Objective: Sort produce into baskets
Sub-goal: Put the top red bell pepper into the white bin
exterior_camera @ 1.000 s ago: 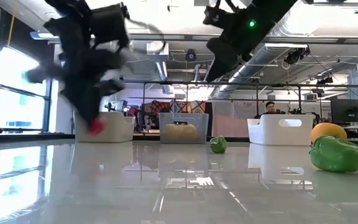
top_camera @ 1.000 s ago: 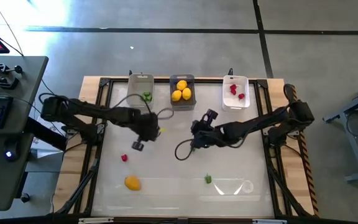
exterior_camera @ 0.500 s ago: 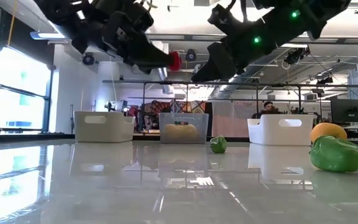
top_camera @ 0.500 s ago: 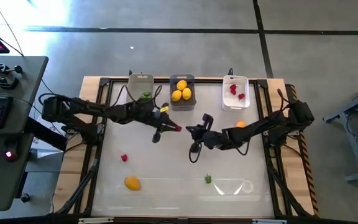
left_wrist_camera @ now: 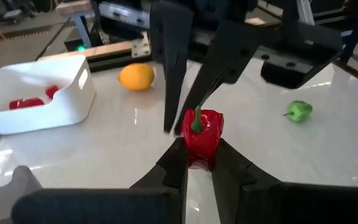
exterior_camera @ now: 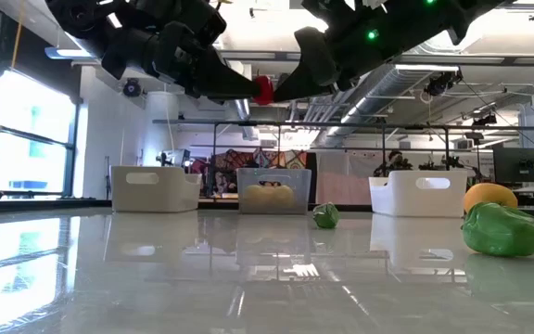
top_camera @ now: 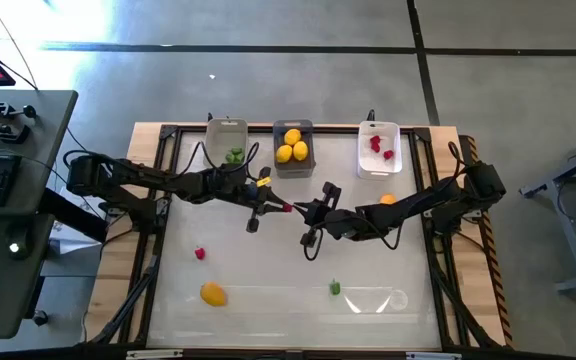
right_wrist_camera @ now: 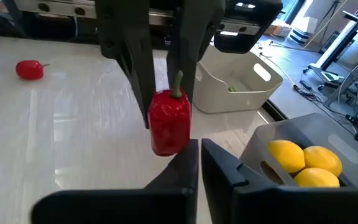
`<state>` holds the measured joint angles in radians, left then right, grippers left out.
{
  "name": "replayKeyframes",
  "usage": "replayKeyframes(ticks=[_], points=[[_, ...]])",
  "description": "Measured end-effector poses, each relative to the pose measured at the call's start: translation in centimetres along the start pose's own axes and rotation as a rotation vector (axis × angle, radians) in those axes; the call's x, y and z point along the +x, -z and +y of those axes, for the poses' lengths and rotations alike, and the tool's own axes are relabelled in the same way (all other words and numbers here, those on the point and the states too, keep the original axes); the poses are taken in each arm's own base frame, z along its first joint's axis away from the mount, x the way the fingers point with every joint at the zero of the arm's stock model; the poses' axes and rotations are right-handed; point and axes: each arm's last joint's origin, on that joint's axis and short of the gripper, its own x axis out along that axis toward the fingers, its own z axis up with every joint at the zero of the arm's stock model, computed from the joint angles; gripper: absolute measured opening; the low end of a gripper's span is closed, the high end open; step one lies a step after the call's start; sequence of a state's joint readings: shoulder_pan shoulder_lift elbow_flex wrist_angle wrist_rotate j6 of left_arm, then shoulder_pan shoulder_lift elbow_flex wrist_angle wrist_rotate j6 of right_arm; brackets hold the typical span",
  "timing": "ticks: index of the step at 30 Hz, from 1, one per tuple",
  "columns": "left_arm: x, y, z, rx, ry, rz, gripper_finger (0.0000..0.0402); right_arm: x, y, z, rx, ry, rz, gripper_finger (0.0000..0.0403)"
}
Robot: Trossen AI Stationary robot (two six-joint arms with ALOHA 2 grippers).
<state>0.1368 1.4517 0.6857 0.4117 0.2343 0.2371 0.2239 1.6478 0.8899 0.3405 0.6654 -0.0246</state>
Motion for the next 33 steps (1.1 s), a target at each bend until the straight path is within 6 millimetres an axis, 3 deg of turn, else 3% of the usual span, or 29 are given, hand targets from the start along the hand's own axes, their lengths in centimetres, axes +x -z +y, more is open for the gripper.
replayKeyframes(ticks=[9, 14, 24, 33], points=[[-0.1, 0.1, 0.3, -0.003, -0.051, 0.016, 0.0031, -0.9, -0.2, 1.1, -0.019, 0.005, -0.008, 0.0136], [0.0, 0.1, 0.1, -0.001, -0.031, 0.012, 0.0031, -1.1, -0.3, 1.2, -0.017, -0.015, -0.012, 0.0166], [0.2, -0.3, -1.3, 0.042, 0.062, -0.013, 0.0031, -0.4, -0.8, 0.7, 0.048, -0.114, -0.045, 0.0154], [0.3, -0.3, -1.3, 0.043, 0.056, -0.015, 0.0032, -0.4, -0.8, 0.7, 0.048, -0.113, -0.047, 0.0097]])
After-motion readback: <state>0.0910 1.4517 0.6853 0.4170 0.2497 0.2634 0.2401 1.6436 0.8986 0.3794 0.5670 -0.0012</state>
